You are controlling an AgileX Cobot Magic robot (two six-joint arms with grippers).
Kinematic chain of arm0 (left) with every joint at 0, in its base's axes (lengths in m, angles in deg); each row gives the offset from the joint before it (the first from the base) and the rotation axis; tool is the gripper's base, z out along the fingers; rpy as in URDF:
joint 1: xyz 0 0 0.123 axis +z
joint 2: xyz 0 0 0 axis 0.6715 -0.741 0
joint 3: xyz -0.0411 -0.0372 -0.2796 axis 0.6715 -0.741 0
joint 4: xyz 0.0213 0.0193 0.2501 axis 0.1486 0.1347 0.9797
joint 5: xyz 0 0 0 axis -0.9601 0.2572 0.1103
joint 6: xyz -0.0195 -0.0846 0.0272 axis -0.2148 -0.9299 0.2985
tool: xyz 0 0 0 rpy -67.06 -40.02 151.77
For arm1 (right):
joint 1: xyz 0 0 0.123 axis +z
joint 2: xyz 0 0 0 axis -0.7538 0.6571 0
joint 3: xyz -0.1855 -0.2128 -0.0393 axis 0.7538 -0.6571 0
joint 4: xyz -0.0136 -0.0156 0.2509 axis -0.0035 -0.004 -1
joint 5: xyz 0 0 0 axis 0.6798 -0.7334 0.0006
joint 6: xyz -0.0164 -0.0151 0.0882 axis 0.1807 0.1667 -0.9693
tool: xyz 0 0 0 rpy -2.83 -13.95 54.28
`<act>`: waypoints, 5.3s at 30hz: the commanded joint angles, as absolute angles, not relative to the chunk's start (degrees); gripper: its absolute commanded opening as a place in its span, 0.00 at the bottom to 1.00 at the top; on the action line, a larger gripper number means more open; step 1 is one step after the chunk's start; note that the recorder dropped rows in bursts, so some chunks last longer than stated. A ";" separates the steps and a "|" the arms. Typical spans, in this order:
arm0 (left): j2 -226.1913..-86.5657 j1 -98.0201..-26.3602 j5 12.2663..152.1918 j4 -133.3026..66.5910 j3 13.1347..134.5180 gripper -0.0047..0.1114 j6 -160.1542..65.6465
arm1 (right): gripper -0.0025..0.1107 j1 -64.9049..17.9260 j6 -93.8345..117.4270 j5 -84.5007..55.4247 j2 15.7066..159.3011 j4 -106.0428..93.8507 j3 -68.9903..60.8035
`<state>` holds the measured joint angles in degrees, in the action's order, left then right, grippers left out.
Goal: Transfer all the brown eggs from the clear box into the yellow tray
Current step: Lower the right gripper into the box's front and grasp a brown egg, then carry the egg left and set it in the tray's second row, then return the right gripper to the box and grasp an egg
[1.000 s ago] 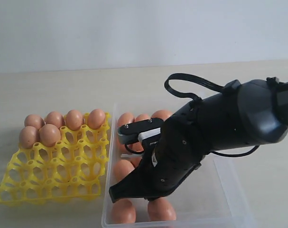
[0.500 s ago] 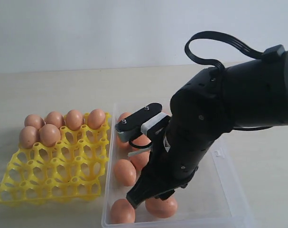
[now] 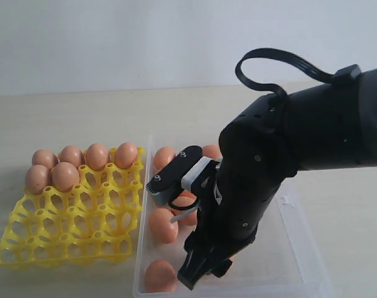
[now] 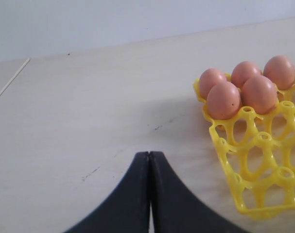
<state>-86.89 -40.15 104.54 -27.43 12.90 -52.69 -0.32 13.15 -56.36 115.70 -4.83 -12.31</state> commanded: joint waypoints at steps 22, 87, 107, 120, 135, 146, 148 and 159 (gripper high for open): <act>-86.57 -40.58 104.02 -27.57 13.13 0.04 -52.99 | 0.05 -0.25 18.70 -55.00 120.19 -5.06 -2.91; -86.57 -40.58 104.02 -27.57 13.13 0.04 -53.09 | 0.02 1.36 29.18 -48.93 140.39 6.43 27.61; -86.57 -40.58 104.02 -27.57 13.13 0.04 -52.94 | 0.59 1.70 33.47 -55.11 145.87 3.54 35.35; -86.57 -40.58 104.02 -27.57 13.13 0.04 -53.05 | 0.53 1.70 12.54 -65.43 138.66 21.31 35.35; -86.57 -40.58 104.02 -27.57 13.13 0.04 -53.08 | 0.53 -0.61 6.73 -71.04 127.27 11.04 17.50; -86.57 -40.58 104.02 -27.57 13.13 0.04 -53.05 | 0.64 -2.28 6.59 -59.16 124.51 6.03 3.41; -86.57 -40.58 104.02 -27.57 13.13 0.04 -53.05 | 0.64 -2.41 6.59 -57.83 124.51 5.92 2.90; -86.57 -40.58 104.02 -27.57 13.13 0.04 -52.96 | 0.64 -2.91 7.08 -55.23 126.40 2.82 2.84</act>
